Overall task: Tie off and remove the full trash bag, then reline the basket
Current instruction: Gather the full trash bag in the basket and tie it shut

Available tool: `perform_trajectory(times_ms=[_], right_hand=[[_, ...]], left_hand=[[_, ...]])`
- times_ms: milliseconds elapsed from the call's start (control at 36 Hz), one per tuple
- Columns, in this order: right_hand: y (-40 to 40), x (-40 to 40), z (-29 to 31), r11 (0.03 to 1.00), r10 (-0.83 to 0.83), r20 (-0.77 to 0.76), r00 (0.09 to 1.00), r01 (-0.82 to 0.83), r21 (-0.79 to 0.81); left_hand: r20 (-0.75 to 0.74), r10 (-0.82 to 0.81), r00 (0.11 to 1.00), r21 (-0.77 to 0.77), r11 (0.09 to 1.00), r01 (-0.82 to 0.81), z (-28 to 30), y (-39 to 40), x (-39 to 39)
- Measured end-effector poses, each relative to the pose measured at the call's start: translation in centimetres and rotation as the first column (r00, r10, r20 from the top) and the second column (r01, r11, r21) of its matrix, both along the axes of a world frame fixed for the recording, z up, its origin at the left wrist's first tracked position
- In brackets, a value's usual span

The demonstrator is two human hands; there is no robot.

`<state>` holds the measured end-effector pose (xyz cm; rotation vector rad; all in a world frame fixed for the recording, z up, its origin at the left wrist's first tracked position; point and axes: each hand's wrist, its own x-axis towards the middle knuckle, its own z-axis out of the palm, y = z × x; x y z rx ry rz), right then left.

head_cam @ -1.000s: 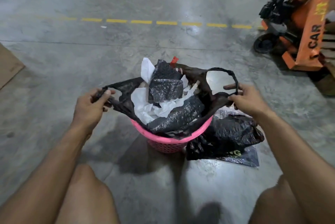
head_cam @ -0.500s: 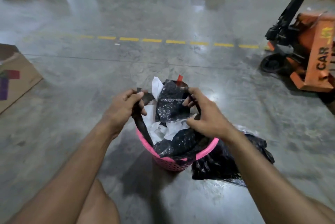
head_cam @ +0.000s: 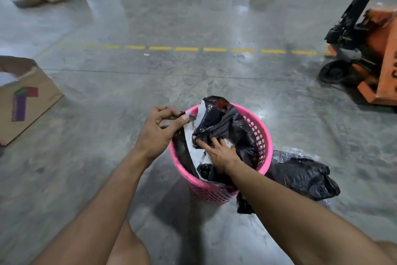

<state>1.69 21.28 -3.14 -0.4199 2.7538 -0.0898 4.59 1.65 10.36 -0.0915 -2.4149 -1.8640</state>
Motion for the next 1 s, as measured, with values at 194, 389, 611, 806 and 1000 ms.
perform_trajectory(times_ms=[194, 389, 611, 806, 1000], right_hand=[[2.2, -0.8, 3.7, 0.99, 0.003, 0.088, 0.996, 0.009, -0.138], [4.8, 1.6, 12.5, 0.335, 0.023, 0.32, 0.947, 0.295, -0.895], [7.1, 2.1, 16.4, 0.295, -0.431, 0.134, 0.892, 0.28, -0.913], [6.0, 2.7, 17.8, 0.845, -0.132, -0.309, 0.942, -0.056, -0.532], [2.8, 1.0, 19.1, 0.937, 0.085, -0.346, 0.934, -0.193, -0.292]], left_hand=[[0.061, -0.074, 0.995, 0.307, 0.95, 0.052, -0.7, -0.6, -0.1], [0.061, -0.153, 0.986, 0.476, 0.873, 0.106, -0.7, 1.4, -0.8], [-0.017, -0.257, 0.966, 0.223, 0.941, 0.255, -2.2, 2.9, -2.3], [0.03, -0.434, 0.9, -0.07, 0.898, 0.435, -2.9, 6.3, -4.0], [0.15, -0.468, 0.871, -0.311, 0.814, 0.491, -3.9, 10.2, -3.9]])
